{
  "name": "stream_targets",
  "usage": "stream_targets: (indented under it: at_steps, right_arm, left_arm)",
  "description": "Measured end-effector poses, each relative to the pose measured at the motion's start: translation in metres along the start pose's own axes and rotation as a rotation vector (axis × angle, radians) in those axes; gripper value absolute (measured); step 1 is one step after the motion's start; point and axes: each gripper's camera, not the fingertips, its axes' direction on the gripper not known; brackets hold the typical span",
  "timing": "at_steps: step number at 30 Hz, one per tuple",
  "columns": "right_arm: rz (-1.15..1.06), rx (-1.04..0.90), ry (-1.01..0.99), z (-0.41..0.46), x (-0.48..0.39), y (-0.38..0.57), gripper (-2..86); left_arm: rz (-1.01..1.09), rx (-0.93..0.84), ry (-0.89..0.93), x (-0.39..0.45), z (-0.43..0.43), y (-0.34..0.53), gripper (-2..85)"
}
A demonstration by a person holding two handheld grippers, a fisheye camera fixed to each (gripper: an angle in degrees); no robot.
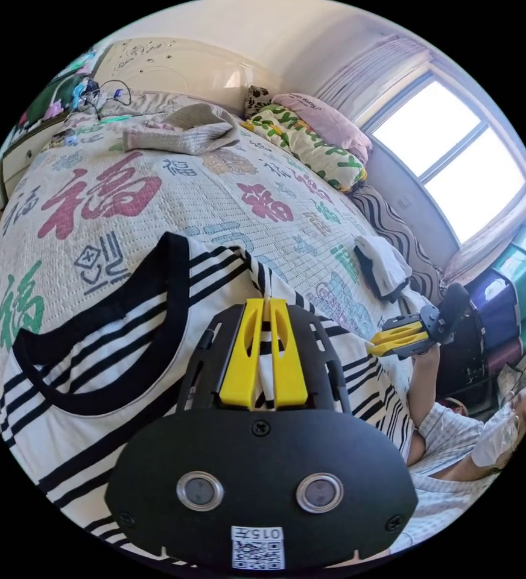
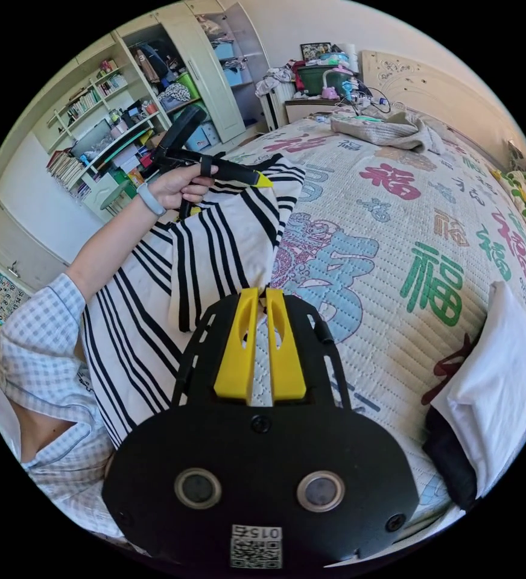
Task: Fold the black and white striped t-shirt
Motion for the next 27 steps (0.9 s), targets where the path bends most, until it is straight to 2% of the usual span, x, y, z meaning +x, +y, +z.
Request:
stream_targets:
  at_steps: [3, 7, 12, 15, 19, 23, 27]
  right_arm:
    - [0.006, -0.017, 0.026, 0.003, 0.001, 0.0, 2.5]
    - [-0.007, -0.04, 0.055, 0.01, -0.003, -0.001, 3.7]
    - [-0.062, 0.063, 0.05, -0.017, -0.011, 0.009, 5.8]
    - [-0.104, 0.077, 0.03, -0.016, -0.02, 0.007, 5.8]
    - [-0.013, 0.019, 0.062, 0.01, -0.011, -0.001, 6.2]
    - [0.045, 0.07, 0.002, 0.021, 0.002, 0.0, 5.6]
    - [0.043, 0.066, -0.003, 0.03, 0.004, -0.001, 3.7]
  left_arm:
    - [0.05, 0.031, -0.057, 0.019, 0.0, -0.001, 1.7]
    - [0.023, -0.024, -0.155, 0.031, 0.021, 0.004, 3.6]
    - [0.123, 0.115, -0.212, 0.075, -0.026, 0.046, 7.5]
    - [0.239, 0.066, -0.149, 0.123, -0.045, 0.092, 8.3]
    - [0.436, -0.047, -0.07, 0.218, -0.017, 0.155, 8.5]
    - [0.561, -0.118, -0.175, 0.277, 0.041, 0.173, 8.5]
    - [0.584, -0.156, -0.229, 0.293, 0.071, 0.176, 6.8]
